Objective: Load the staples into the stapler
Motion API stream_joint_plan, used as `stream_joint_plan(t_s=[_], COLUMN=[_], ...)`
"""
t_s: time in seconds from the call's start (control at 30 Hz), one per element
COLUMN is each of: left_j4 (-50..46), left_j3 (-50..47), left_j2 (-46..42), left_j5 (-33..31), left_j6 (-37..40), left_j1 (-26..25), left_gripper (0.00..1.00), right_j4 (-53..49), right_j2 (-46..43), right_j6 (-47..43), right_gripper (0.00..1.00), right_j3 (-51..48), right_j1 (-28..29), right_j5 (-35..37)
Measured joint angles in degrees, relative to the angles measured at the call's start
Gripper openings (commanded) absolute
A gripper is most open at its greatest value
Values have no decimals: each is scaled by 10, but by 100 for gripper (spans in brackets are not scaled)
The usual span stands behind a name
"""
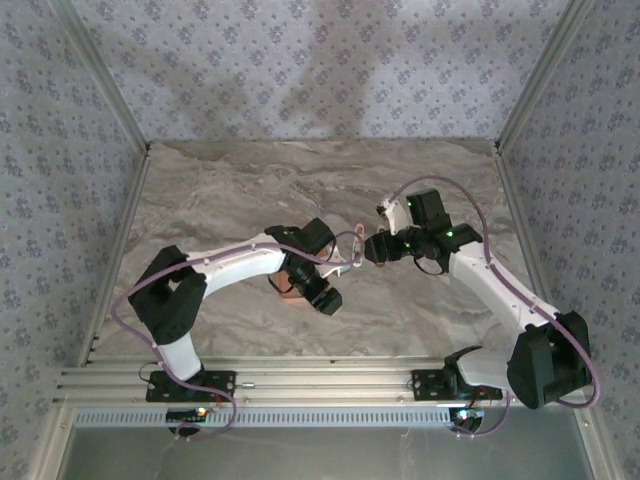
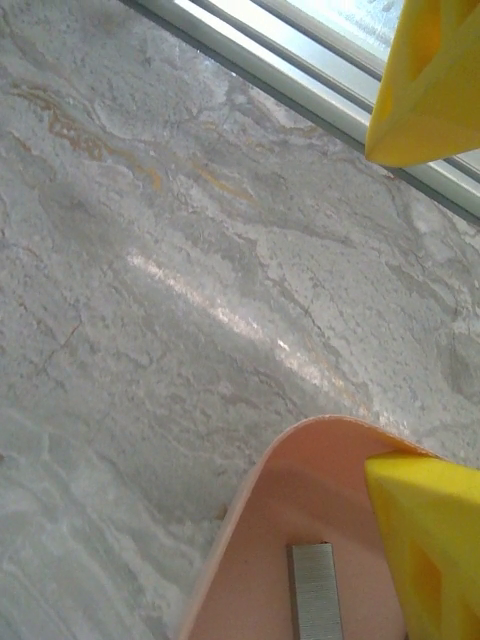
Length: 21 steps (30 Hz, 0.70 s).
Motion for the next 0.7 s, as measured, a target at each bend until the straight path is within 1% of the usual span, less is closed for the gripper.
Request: stream_joint_plan(t_s=[0.2,0.37,0.5,0.7], left_j4=[2,21,46,92], left_j3=[0,-3,-20,-74], left_j2=[-5,-47,-103,-200], left_j5=[7,4,-3,-35], left_j6=[0,-12,-32,-70], left_j1=[0,6,30,83], left_gripper=[77,78,79,82], right_j4=[-1,-3,-7,-7], right_j2=[0,0,0,0], right_j6=[2,4,9,13], right_gripper=[54,54,54,54], right_j3=[0,0,2,13], right_j1=[12,25,38,58], right_j5=[12,25,36,51])
